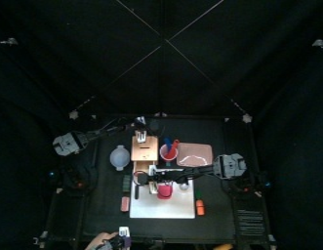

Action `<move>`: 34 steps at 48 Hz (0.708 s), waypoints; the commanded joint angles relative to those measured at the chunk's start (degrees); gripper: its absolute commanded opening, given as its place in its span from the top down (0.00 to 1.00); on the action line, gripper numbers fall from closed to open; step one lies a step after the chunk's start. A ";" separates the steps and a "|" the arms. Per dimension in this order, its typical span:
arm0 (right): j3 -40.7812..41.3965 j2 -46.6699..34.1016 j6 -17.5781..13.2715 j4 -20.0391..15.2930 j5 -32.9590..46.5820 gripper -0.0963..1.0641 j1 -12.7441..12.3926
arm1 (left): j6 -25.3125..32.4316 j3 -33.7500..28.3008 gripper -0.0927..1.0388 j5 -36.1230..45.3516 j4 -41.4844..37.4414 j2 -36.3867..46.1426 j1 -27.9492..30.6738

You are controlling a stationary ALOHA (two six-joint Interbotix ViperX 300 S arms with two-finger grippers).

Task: Get the cutter from the drawer then cut the dough then place the extra dough in the bowl
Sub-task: Shut the drawer

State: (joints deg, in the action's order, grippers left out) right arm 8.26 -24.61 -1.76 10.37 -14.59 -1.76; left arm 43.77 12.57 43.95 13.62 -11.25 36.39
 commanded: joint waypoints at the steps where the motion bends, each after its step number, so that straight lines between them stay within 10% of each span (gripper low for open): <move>1: -1.85 1.58 0.09 1.23 -0.70 0.72 -2.02 | 0.00 -0.62 0.62 0.00 0.00 0.44 -0.09; 34: -3.78 1.85 0.00 5.89 -2.29 0.72 -5.63 | -0.18 0.35 0.62 -1.49 0.00 0.44 0.00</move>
State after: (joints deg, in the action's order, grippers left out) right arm 6.15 -24.70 -1.76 16.35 -17.05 -6.94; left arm 43.68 13.71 43.15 13.54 -11.34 36.47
